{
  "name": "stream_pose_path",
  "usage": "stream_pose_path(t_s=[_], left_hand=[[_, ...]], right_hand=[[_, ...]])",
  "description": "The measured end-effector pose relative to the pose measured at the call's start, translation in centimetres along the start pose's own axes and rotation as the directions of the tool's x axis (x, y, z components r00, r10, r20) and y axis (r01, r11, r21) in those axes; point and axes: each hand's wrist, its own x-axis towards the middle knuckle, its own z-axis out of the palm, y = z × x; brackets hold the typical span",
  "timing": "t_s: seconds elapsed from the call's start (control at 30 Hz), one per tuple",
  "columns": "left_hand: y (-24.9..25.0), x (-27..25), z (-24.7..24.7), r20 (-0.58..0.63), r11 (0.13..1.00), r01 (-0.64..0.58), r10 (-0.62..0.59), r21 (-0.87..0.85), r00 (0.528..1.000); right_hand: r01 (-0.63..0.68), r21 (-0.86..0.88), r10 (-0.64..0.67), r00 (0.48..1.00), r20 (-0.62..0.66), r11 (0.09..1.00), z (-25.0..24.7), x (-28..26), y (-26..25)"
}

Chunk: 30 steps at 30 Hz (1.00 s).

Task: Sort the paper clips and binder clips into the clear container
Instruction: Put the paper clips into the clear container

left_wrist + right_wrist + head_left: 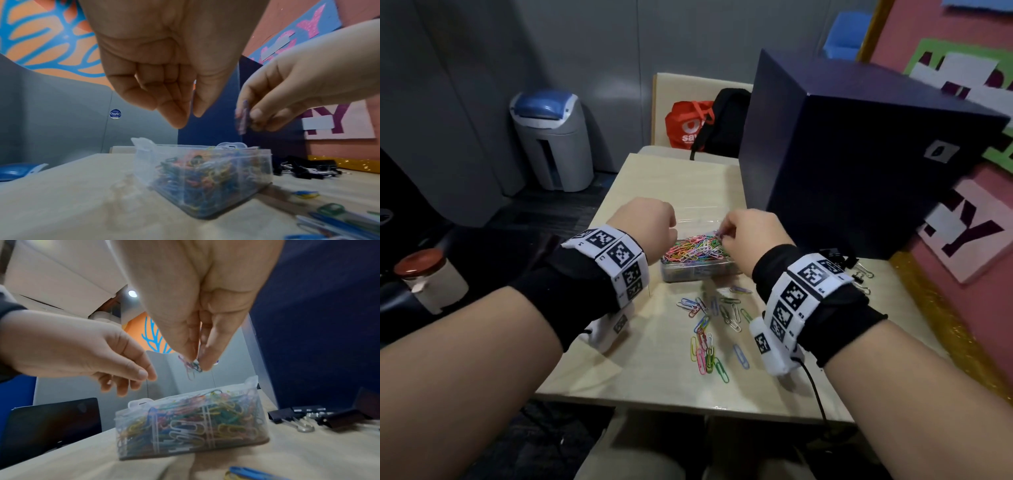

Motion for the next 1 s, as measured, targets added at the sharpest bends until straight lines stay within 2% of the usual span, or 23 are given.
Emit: stream_pose_path(t_s=[0.07,0.13,0.23,0.3,0.33,0.43,0.53,0.63,0.83,1.0], left_hand=[[0.3,-0.5,0.2,0.003,1.000,-0.026,0.026,-0.011,1.000],[0.8,-1.4,0.4,0.048,0.995,-0.095,0.094,0.020,0.994],[1.8,-2.7,1.4,0.267,0.976,-0.189,0.155,0.106,0.951],[2.4,-3.2,2.4,0.406,0.957,-0.233,0.146,0.174,0.902],[2.6,-3.3,2.8,0.446,0.946,-0.254,0.141,0.204,0.884],[3.0,-3.2,3.5,0.470,0.921,-0.301,0.157,0.249,0.869],[3.6,-3.2,3.7,0.452,0.900,-0.322,0.166,0.294,0.876],[3.9,-2.9,3.8,0.433,0.884,-0.325,0.162,0.336,0.887],[4.6,-3.0,3.5,0.445,0.852,-0.341,0.146,0.397,0.883],[4.5,-2.5,3.4,0.455,0.880,-0.319,0.138,0.351,0.880]], right_hand=[[-0.031,-0.022,0.032,0.999,0.030,0.999,-0.1,0.2,0.2],[-0.042,-0.149,0.063,0.989,0.137,0.988,-0.4,-0.2,0.2],[0.075,-0.400,0.098,0.914,0.395,0.914,-0.4,-1.4,0.2],[0.136,-0.463,0.133,0.854,0.503,0.876,0.1,-2.2,0.4],[0.133,-0.455,0.143,0.842,0.521,0.880,0.7,-2.6,0.7],[0.131,-0.402,0.111,0.843,0.526,0.906,1.8,-3.3,0.9],[0.216,-0.418,0.036,0.854,0.518,0.882,2.2,-3.3,0.8],[0.247,-0.406,-0.017,0.870,0.493,0.880,2.3,-3.1,0.6],[0.257,-0.470,0.019,0.863,0.505,0.844,2.5,-2.4,0.1],[0.220,-0.510,0.050,0.885,0.462,0.831,2.6,-1.5,0.2]])
